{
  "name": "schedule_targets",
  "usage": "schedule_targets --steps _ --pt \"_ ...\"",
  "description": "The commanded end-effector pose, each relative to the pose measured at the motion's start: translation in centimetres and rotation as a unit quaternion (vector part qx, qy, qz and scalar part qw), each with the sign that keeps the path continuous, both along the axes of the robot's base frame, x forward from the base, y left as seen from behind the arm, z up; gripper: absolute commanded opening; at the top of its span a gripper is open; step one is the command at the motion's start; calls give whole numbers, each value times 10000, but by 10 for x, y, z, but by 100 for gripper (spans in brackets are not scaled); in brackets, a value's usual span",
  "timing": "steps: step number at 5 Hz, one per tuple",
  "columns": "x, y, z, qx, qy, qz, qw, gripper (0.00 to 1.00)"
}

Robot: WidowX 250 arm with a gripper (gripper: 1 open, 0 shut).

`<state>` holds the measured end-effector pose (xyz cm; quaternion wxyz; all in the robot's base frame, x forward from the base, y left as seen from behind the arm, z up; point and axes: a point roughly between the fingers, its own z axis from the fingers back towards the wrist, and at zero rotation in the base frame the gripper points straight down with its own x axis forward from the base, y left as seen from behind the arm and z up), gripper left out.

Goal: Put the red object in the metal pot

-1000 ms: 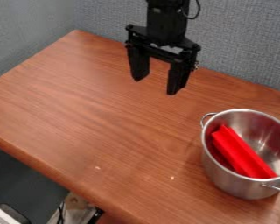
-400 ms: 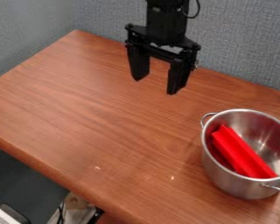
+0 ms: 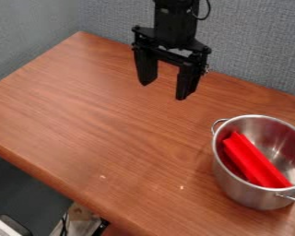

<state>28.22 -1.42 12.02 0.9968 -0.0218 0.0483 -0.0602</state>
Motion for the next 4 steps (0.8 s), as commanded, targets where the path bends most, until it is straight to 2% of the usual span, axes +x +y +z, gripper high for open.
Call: schedule_targets --steps 1,4 --pt "1 3 15 -39 -286 73 9996 100" --pt "0 4 15 -33 -309 111 9995 100"
